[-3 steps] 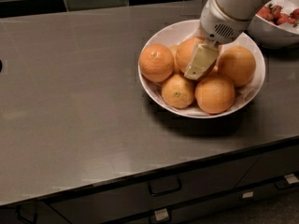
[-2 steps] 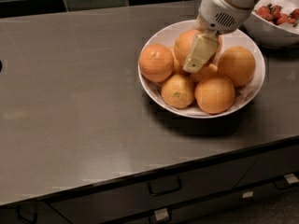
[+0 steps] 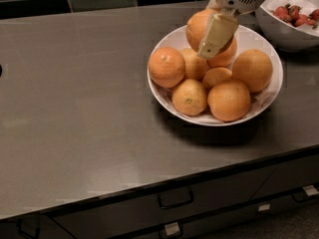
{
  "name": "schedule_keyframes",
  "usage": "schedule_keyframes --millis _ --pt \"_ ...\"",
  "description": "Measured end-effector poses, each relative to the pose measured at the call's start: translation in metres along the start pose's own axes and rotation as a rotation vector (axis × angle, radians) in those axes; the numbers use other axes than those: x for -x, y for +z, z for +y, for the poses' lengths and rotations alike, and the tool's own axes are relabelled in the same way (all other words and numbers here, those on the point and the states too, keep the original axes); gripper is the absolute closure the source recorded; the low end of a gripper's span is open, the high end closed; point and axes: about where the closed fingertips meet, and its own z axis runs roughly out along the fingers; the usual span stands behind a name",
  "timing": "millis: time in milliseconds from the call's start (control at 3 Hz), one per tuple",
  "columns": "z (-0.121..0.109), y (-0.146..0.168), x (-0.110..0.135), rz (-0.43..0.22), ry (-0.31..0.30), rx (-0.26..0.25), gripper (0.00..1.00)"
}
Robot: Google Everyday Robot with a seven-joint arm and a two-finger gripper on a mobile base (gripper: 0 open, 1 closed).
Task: Pick orange from white bowl
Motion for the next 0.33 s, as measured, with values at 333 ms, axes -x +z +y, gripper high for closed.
schedule_keyframes --millis 333 --pt "-0.0003 -0.0003 0.0002 0.000 0.000 -0.001 1.00"
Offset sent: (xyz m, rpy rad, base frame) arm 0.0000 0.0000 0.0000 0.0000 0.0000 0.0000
